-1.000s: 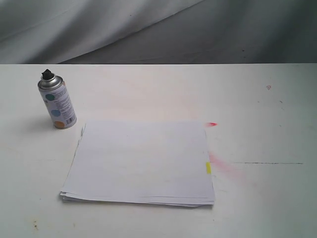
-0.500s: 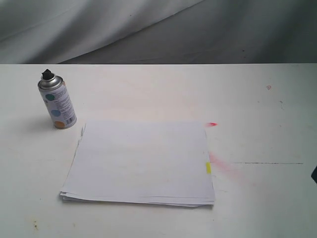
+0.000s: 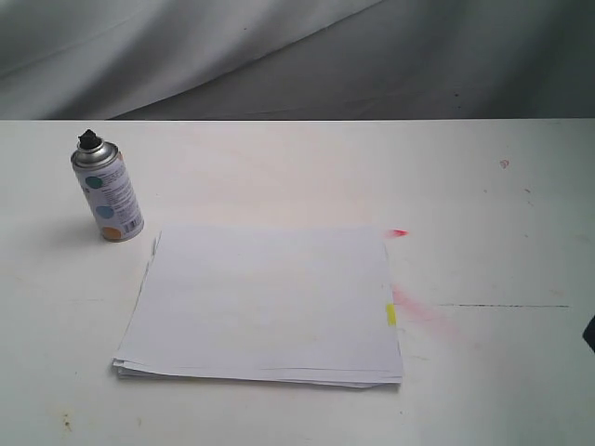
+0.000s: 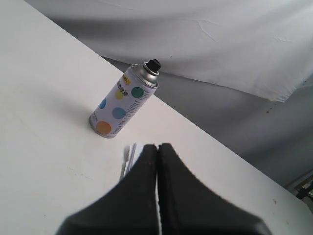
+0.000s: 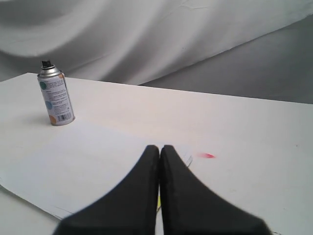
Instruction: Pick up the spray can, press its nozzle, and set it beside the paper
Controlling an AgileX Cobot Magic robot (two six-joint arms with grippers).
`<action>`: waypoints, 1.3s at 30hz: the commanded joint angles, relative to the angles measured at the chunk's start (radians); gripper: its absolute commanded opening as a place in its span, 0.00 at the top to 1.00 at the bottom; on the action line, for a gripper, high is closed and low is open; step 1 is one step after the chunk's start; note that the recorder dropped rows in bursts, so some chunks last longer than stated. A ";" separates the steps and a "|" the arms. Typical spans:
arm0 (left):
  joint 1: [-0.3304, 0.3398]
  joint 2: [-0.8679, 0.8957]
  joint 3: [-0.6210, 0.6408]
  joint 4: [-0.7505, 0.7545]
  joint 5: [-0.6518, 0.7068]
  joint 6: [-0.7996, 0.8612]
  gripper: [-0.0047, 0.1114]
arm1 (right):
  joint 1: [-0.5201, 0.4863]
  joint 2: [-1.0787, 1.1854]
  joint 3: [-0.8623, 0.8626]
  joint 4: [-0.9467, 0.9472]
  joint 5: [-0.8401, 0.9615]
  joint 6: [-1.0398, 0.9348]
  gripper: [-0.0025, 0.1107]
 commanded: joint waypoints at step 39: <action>0.002 -0.005 0.005 -0.002 -0.001 0.006 0.96 | -0.186 -0.005 0.020 -1.169 -0.162 0.947 0.98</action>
